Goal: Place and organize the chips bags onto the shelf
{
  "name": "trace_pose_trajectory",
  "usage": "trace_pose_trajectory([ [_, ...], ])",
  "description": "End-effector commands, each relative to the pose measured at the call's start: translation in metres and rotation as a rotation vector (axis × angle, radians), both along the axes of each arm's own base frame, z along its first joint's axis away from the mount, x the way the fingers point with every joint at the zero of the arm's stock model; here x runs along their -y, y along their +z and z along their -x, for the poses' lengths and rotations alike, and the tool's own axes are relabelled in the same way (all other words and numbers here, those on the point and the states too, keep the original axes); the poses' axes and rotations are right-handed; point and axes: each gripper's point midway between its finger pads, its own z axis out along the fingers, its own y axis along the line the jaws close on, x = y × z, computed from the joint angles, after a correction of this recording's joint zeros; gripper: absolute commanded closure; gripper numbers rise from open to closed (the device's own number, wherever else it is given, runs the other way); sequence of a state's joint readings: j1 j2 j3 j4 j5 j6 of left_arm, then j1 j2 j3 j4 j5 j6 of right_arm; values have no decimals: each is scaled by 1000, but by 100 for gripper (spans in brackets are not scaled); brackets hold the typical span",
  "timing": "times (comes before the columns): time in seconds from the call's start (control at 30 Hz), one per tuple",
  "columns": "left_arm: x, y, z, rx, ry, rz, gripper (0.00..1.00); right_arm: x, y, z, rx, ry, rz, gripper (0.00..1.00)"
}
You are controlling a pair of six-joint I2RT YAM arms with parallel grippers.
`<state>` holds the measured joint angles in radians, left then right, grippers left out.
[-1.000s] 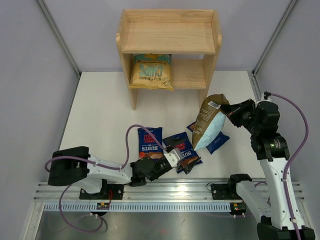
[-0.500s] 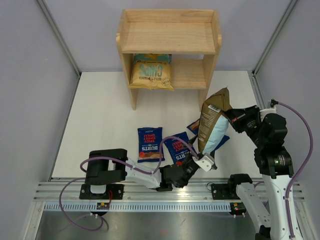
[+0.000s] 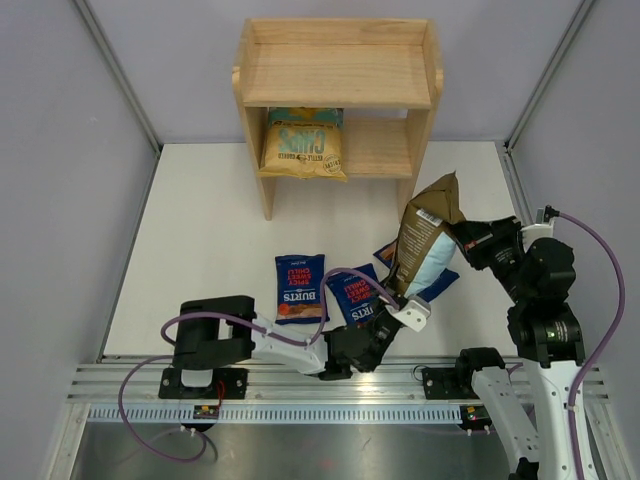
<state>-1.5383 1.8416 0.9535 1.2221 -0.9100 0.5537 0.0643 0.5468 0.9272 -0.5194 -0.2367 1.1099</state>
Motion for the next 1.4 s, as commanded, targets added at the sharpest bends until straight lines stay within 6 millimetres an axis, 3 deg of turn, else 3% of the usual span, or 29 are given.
trace_pose_trajectory([
  [0.0,-41,88,-10,-26,25,551,67,-8,13,13,28,63,18,87],
  [0.03,-45,91,-9,-31,14,566,73,-6,16,14,40,55,45,84],
  [0.07,-52,98,-7,-34,-4,594,76,-2,13,10,31,32,67,69],
  [0.1,-57,102,-5,-55,-27,636,78,-1,14,10,39,27,83,61],
  [0.13,-60,90,-3,-69,-43,605,80,2,15,9,49,18,113,52],
  [0.17,-63,91,0,-78,-67,616,82,6,13,7,46,-2,131,35],
  [0.2,-72,104,2,-102,-95,682,84,7,13,4,51,-4,148,25],
  [0.23,-76,93,1,-119,-101,656,85,8,13,3,70,3,197,14],
  [0.27,-81,97,2,-126,-115,670,85,10,8,2,53,-2,227,1],
  [0.3,-91,108,4,-146,-140,728,85,13,6,2,47,-6,261,1],
  [0.4,-96,94,3,-227,-196,710,83,19,3,5,53,7,396,0],
  [0.43,-107,115,2,-238,-263,774,83,10,3,9,73,71,406,1],
  [0.5,-103,103,3,-385,-359,804,83,-5,6,15,144,173,428,1],
  [0.53,-118,115,-7,-394,-388,857,83,-14,9,20,187,231,426,1],
  [0.57,-116,119,2,-420,-475,866,83,-37,22,37,297,375,407,1],
  [0.67,-128,130,17,-444,-631,923,81,-69,41,74,482,625,334,1],
  [0.73,-126,137,31,-467,-732,914,81,-78,40,84,469,707,234,1],
  [0.77,-124,142,37,-471,-770,914,81,-80,51,86,539,727,223,1],
  [0.8,-121,146,43,-488,-814,917,81,-84,47,85,489,761,142,0],
  [0.93,-110,161,69,-517,-989,900,82,-87,55,84,532,809,123,1],
  [1.17,-92,158,84,-601,-1114,899,82,-87,63,85,562,810,144,2],
  [1.33,-87,153,79,-628,-1104,891,70,-83,61,79,553,733,144,54],
  [1.37,-90,156,79,-623,-1100,898,62,-81,60,80,546,712,142,60],
])
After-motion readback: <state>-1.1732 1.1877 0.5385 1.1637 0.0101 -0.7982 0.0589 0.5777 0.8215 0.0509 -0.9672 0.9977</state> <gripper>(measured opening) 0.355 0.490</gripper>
